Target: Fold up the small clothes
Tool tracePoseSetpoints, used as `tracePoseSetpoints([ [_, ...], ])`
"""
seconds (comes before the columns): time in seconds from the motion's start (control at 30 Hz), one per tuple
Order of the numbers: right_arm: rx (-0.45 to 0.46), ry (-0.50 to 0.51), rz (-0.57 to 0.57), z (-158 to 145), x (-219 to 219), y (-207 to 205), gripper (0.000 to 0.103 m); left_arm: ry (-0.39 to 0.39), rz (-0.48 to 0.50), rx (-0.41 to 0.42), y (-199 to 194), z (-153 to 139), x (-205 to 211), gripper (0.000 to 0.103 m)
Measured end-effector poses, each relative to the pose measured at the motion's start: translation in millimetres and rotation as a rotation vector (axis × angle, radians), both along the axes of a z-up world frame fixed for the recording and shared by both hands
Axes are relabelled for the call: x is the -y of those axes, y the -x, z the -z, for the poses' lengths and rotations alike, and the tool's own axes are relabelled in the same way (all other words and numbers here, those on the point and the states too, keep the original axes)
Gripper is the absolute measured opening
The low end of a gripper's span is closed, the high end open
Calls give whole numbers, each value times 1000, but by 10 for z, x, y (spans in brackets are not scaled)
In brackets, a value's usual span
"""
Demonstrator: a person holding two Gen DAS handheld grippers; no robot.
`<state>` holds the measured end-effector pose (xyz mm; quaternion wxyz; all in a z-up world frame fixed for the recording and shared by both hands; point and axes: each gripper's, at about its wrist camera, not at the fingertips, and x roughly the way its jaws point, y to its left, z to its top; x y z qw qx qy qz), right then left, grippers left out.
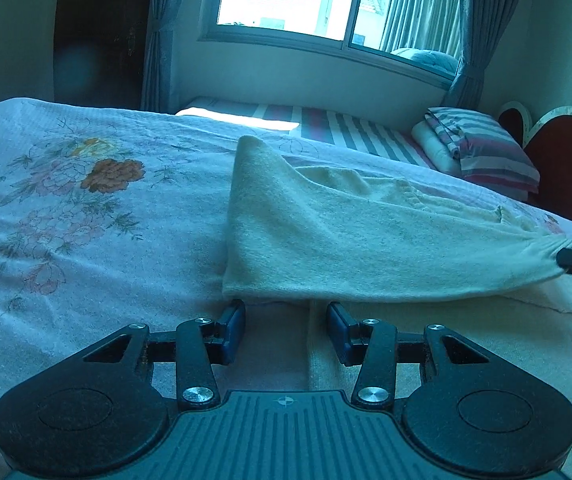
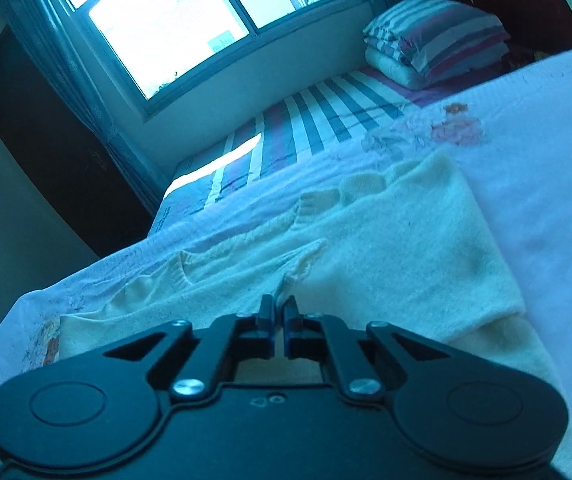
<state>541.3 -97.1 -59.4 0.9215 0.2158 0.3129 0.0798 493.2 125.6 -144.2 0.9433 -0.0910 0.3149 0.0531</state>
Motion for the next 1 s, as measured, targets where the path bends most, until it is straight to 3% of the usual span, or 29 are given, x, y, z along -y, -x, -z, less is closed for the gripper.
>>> tracePoseSetpoints([
  [0.17, 36, 39, 12, -173, 149, 29, 5, -8, -2, 1, -34, 8, 18, 46],
  [0.37, 38, 58, 41, -177, 363, -3, 5, -5, -15, 0, -55, -7, 5, 46],
  [1.0, -39, 61, 85, 111, 778, -78, 7, -16, -25, 11, -104, -1, 7, 46],
])
